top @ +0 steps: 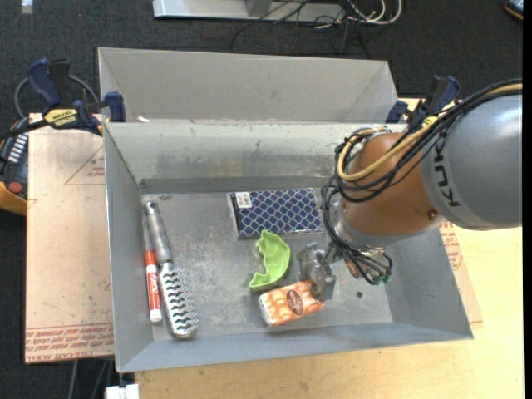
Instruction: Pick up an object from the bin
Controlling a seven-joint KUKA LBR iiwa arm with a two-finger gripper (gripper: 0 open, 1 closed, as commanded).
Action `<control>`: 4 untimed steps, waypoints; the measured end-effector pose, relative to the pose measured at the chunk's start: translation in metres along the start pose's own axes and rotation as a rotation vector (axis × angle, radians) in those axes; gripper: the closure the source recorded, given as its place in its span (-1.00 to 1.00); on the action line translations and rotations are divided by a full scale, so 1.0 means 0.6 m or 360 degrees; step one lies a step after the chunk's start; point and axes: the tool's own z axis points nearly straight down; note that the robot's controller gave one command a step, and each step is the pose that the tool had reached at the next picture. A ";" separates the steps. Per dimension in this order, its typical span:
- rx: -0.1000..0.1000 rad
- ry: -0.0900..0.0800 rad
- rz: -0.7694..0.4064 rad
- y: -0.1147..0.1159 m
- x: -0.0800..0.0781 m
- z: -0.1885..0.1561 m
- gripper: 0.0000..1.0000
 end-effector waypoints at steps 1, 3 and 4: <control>-0.0001 0.0001 0.0000 0.000 -0.001 -0.021 1.00; 0.0000 -0.0001 0.0002 0.000 -0.001 -0.084 1.00; 0.0000 -0.0004 0.0002 0.001 -0.003 -0.102 1.00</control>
Offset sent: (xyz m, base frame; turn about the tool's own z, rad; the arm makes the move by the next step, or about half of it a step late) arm 0.0000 0.0000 0.0218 0.0000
